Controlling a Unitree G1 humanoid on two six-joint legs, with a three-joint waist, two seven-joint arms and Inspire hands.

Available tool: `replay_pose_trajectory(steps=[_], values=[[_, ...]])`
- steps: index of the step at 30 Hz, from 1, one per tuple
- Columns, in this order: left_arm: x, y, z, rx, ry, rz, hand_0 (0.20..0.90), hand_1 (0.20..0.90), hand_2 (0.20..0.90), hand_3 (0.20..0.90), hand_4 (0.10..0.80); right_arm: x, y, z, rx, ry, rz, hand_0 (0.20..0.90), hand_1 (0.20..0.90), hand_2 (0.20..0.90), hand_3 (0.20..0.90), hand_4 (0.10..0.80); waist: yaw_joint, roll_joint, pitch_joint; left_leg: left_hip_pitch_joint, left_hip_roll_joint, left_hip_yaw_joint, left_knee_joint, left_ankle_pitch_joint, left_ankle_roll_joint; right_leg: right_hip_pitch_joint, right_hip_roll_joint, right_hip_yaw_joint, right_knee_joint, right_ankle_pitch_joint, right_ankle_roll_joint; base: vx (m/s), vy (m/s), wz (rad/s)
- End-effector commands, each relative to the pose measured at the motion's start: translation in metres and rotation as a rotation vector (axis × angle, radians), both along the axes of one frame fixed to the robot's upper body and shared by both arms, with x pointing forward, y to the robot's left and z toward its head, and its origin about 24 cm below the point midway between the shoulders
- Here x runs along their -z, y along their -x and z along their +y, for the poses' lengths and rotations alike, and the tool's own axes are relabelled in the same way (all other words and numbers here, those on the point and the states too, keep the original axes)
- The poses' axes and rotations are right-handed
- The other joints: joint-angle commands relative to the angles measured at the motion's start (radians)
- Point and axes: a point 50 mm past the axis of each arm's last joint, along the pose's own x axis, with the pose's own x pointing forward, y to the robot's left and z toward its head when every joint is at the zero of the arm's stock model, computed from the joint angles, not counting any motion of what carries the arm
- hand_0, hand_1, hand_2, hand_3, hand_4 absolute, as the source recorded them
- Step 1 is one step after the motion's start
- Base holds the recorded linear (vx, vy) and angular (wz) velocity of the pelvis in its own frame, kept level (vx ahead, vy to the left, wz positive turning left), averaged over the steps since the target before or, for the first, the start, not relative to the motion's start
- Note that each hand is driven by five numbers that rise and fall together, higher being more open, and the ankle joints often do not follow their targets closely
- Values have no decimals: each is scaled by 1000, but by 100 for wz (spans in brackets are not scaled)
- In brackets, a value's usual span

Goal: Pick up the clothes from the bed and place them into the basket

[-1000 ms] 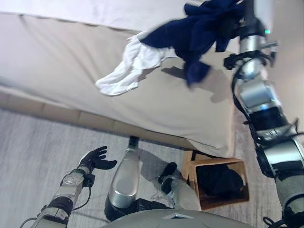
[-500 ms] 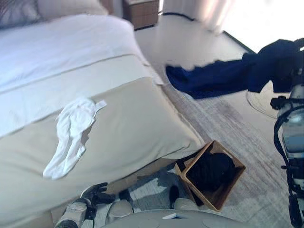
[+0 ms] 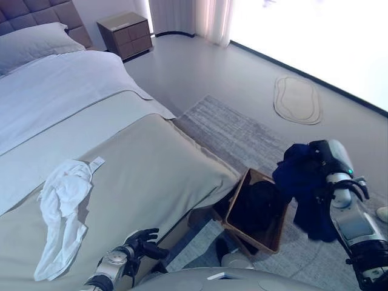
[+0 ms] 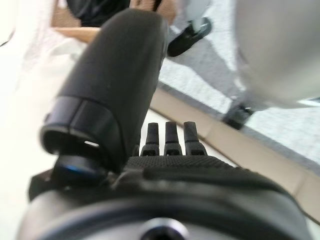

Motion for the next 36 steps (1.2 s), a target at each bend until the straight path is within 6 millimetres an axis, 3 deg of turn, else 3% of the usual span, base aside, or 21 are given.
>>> replay_pose_trajectory(steps=[1, 4, 5, 9, 10, 11, 12, 16, 20, 21, 22, 23, 29, 36], values=[[-26, -57, 8, 26, -44, -168, 900, 900, 900, 900, 800, -101, -61, -3, 44, 198, -354, 300, 300, 300, 200, 100, 42, 46, 161, -61, -67, -91, 107, -149, 79, -96, 8, -107, 163, -102, -36, -341, -41, -8], [-35, -73, 2, 19, -27, -226, 900, 900, 900, 900, 800, -115, -71, -9, 85, 235, -339, 300, 300, 300, 200, 100, 39, 86, 220, -118, -76, -99, 134, -135, 73, -148, -4, -102, 189, -102, -41, -219, 3, -2], [-42, -84, -1, 20, -7, -273, 900, 900, 900, 900, 800, -123, -77, -16, 127, 266, -329, 300, 300, 300, 200, 100, 44, 117, 259, -159, -85, -108, 146, -123, 68, -187, -9, -99, 207, -104, -46, -211, -5, -7], [-61, -106, -5, 55, 24, -372, 900, 900, 900, 900, 800, -126, -86, -30, 239, 295, -246, 300, 300, 300, 200, 100, 55, 178, 327, -254, -94, -121, 172, -92, 56, -288, -20, -110, 265, -114, -57, -137, -36, -26], [-66, -111, -7, 66, 35, -397, 900, 900, 900, 900, 800, -128, -88, -34, 264, 307, -210, 300, 300, 300, 200, 100, 59, 193, 338, -261, -101, -135, 176, -104, 48, -301, -23, -108, 287, -142, -52, -63, -40, -4], [-68, -113, -7, 66, 39, -407, 900, 900, 900, 900, 800, -130, -89, -34, 267, 315, -205, 300, 300, 300, 200, 100, 59, 196, 344, -279, -99, -126, 179, -83, 53, -317, -22, -114, 285, -119, -61, -8, -47, 0], [-81, -124, -10, 80, 74, -466, 900, 900, 900, 900, 800, -133, -88, -42, 322, 340, -136, 300, 300, 300, 200, 100, 63, 219, 365, -303, -108, -137, 197, -95, 44, -350, -29, -116, 322, -153, -60, -58, -51, -7], [-107, -142, -18, 111, 146, -582, 900, 900, 900, 900, 800, -137, -82, -62, 455, 336, -67, 300, 300, 300, 200, 100, 76, 254, 393, -384, -125, -145, 266, -102, 47, -432, -41, -129, 392, -176, -77, -32, -69, -4], [-117, -146, -23, 138, 172, -619, 900, 900, 900, 900, 800, -135, -75, -74, 548, 318, -42, 300, 300, 300, 200, 100, 95, 278, 393, -417, -134, -158, 271, -95, 51, -465, -43, -144, 420, -191, -85, 3, -60, 14], [-118, -146, -23, 140, 172, -619, 900, 900, 900, 900, 800, -134, -73, -77, 565, 319, -35, 436, 436, 436, 359, 259, 99, 280, 393, -420, -135, -160, 266, -91, 51, -468, -41, -146, 423, -193, -87, 7, -51, 23], [-118, -146, -22, 139, 171, -616, 900, 900, 900, 900, 800, -134, -71, -80, 583, 324, -16, 841, 841, 841, 831, 731, 104, 283, 393, -423, -135, -164, 260, -85, 51, -471, -39, -148, 426, -195, -88, 12, -40, 25], [-117, -145, -21, 138, 167, -611, 900, 900, 900, 900, 800, -133, -69, -83, 597, 322, 8, 900, 900, 900, 900, 800, 107, 283, 393, -420, -134, -168, 251, -80, 49, -468, -37, -150, 423, -195, -89, 14, -31, 17], [-109, -138, -10, 112, 138, -550, 900, 900, 900, 900, 800, -121, -50, -103, 677, 286, 50, 900, 900, 900, 900, 800, 115, 271, 393, -386, -124, -175, 206, -61, 41, -432, -30, -163, 388, -184, -88, 33, 0, 7], [-89, -117, 3, 54, 125, -467, 900, 900, 900, 900, 800, -128, -36, -117, 735, 243, -209, 900, 900, 900, 900, 800, 109, 223, 368, -302, -105, -166, 165, -75, 33, -336, -11, -163, 309, -160, -80, 80, 75, 13]])
